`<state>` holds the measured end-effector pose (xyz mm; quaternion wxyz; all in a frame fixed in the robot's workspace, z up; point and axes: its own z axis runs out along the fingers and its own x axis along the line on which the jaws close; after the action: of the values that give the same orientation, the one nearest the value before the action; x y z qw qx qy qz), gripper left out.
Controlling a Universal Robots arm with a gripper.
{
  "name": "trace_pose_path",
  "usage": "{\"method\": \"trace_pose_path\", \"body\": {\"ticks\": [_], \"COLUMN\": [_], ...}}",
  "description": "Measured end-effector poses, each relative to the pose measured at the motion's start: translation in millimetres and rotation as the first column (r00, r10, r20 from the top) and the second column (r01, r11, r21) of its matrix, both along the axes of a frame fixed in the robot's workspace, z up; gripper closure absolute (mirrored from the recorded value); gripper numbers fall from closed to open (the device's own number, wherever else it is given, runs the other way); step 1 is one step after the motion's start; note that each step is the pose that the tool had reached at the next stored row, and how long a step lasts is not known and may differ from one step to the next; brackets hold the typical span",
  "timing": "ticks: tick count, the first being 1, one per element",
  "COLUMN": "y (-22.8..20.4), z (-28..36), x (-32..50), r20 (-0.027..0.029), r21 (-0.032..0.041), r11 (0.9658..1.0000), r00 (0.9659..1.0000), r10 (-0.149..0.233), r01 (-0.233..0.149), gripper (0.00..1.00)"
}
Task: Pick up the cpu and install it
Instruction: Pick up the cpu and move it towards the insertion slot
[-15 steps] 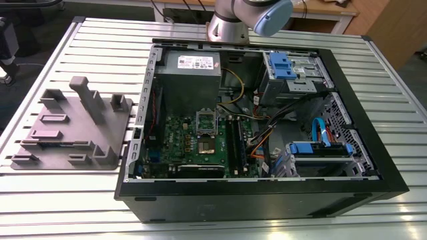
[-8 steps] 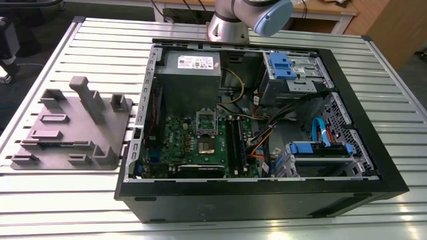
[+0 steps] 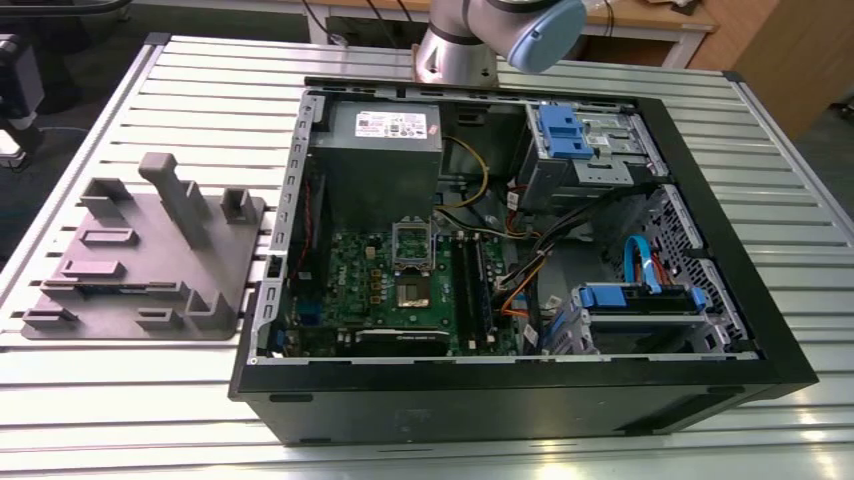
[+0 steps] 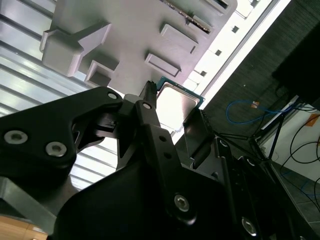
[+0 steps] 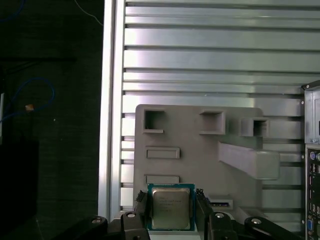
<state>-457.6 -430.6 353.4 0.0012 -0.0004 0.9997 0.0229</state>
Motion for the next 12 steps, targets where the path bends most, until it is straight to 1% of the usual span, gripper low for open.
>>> {"method": "trace_pose_path", "body": {"ticks": [12], "y": [0.0], "z": [0.0], "x": [5.7], "r20": [0.0], "r21": [0.0], "r11": [1.0], "r00": [1.0], "r10": [0.0], "r01": [0.0], "gripper": [0.53]}}
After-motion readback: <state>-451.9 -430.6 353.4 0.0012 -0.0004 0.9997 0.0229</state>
